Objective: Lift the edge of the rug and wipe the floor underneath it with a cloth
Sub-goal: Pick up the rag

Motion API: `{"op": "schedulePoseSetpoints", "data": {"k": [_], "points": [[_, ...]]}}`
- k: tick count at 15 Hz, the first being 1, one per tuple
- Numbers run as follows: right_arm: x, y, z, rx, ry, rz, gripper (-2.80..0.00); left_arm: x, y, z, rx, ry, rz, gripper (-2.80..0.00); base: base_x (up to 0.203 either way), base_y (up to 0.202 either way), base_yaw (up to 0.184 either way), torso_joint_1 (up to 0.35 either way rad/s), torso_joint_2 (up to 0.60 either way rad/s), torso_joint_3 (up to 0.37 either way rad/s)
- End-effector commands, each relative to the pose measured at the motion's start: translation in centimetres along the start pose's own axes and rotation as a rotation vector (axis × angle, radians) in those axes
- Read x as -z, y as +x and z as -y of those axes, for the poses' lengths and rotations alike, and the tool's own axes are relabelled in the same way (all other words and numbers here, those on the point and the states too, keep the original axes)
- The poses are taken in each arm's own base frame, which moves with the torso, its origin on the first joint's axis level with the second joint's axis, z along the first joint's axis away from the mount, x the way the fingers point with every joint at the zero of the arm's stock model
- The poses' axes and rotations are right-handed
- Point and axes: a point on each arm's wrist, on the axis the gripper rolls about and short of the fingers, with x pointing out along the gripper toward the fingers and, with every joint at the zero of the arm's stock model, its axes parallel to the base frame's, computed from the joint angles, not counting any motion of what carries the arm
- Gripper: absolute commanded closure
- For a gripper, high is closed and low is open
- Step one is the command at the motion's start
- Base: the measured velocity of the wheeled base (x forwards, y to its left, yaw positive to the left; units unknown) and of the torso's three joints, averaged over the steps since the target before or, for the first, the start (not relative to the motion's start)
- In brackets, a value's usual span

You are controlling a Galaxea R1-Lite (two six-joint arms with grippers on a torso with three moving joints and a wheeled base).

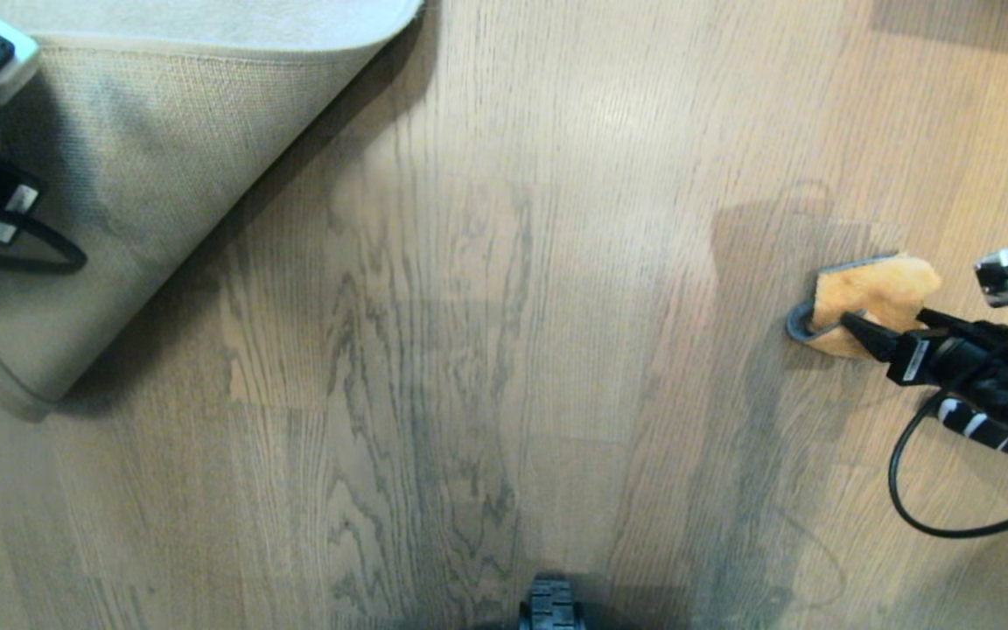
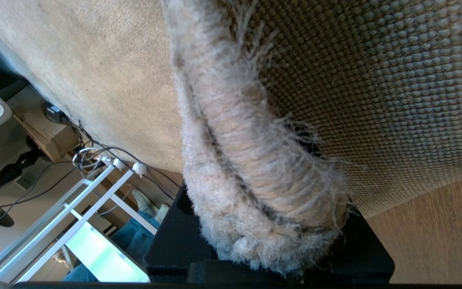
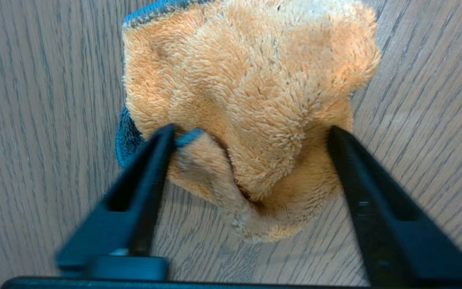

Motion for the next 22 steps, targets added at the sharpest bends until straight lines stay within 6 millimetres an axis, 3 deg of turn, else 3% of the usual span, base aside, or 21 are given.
{"op": "schedulePoseSetpoints", "data": {"k": [1, 12, 22], "points": [[-0.1, 0.0, 0.0, -0.001, -0.001, 0.008, 0.00, 0.0, 0.0, 0.0, -0.002, 0.004, -0.003, 0.00, 0.000, 0.000, 0.000, 0.000, 0.00, 0.000], [0.4, -1.6, -0.5, -0.008, 0.001, 0.024, 0.00, 0.0, 0.0, 0.0, -0.003, 0.002, -0.001, 0.00, 0.000, 0.000, 0.000, 0.000, 0.00, 0.000], [-1.7, -6.4, -1.4, -0.008, -0.014, 0.122, 0.00, -0.1, 0.0, 0.0, -0.002, 0.001, 0.001, 0.00, 0.000, 0.000, 0.000, 0.000, 0.00, 0.000]]}}
